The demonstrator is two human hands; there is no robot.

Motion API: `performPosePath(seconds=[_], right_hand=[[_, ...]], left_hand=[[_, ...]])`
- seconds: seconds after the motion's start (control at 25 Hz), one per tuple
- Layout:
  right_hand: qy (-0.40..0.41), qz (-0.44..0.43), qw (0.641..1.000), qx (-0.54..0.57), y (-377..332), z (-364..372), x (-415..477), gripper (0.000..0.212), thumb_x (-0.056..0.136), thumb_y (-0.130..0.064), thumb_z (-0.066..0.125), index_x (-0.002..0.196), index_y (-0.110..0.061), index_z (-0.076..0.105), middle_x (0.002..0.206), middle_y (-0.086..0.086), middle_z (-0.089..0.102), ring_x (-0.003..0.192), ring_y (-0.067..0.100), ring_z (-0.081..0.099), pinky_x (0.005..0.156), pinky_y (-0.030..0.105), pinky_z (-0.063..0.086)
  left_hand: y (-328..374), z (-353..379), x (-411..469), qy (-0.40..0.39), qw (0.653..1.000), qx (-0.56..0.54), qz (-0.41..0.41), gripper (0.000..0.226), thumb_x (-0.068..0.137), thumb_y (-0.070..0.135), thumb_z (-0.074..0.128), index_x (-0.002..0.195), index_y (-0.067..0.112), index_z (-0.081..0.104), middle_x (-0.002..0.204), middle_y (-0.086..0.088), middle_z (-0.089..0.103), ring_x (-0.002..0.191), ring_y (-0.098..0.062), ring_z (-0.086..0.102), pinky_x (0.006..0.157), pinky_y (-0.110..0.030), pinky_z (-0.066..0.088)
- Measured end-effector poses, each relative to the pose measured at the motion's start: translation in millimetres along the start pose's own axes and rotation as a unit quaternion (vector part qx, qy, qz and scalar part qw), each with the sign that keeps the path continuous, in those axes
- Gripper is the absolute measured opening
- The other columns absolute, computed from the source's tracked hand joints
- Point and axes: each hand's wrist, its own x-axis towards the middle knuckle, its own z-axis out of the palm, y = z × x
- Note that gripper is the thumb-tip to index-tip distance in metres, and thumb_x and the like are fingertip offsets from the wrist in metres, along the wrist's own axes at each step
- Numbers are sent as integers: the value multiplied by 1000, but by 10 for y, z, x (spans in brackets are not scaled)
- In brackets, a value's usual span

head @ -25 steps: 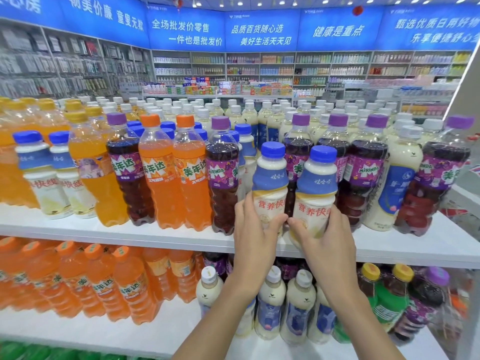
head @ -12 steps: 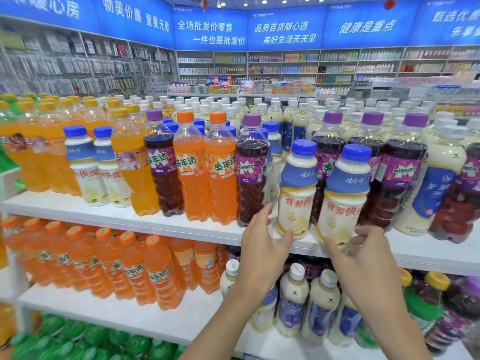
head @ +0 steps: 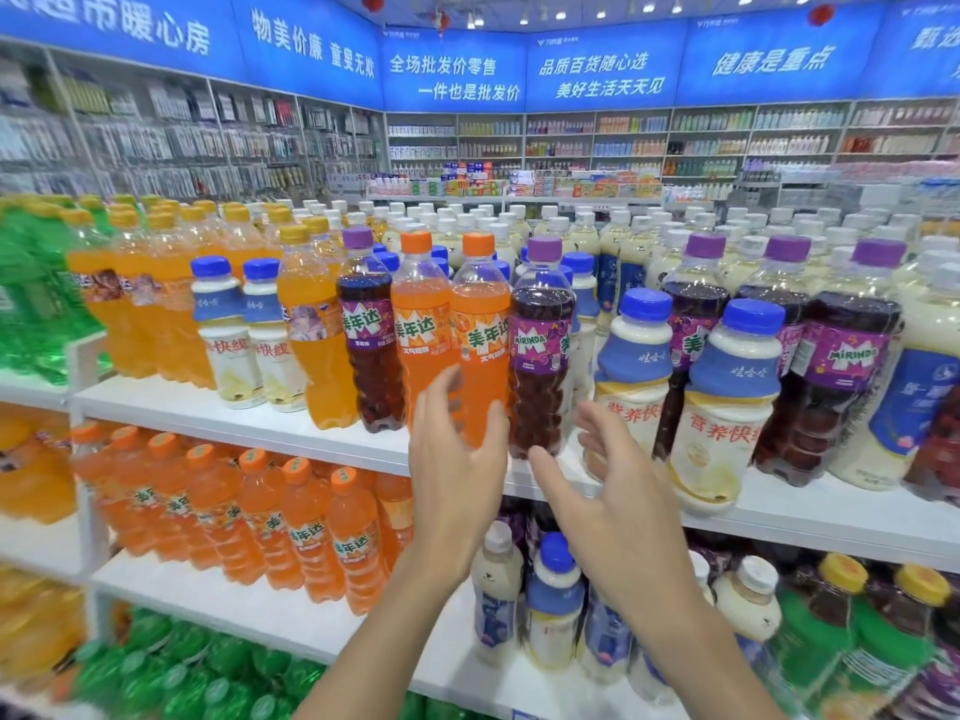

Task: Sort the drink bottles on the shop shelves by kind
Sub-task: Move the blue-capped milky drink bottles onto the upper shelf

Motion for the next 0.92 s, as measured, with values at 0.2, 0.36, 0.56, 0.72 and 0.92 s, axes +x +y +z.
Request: performPosePath(seconds=[0.2,0.36,0.56,0.72,0.92], right_hand=[[4,-10,1000,9,-125,328,267,80,93,-39,68,158,-23,23,158,-6,39,144,12,37,114,26,34],[32,-5,999,21,-35,488,421,81,90,-32,71,155,-24,23,151,-5,43,139,15,43,110,35,43],[47,17,998,36,92,647,586,81,91,-34,73,154,-17,25,153,3,43,142,21,41,113,44,42],[59,20,997,49,159,745,662,86,91,-40,73,155,-17,21,155,5,43,143,23,42,113,47,42],[69,23,995,76,207,785,707,71,94,-34,71,146,-16,26,141,6,52,128,22,55,99,38,50]], left_hand=[[211,-69,446,42,998,-3,47,58,99,36,66,152,25,43,142,11,53,129,-7,53,107,-40,51],[424,-20,661,30,995,25,96,60,101,34,64,155,21,41,150,7,50,137,-9,45,116,-33,41],[580,67,853,-14,988,126,92,71,103,43,55,160,11,28,154,-4,47,145,-21,34,116,-32,29],[609,102,966,1,976,195,93,67,104,45,52,157,8,34,150,-10,48,144,-27,34,120,-38,24],[553,96,993,31,980,167,107,51,100,42,58,139,10,54,133,-8,56,132,-28,43,116,-44,34]])
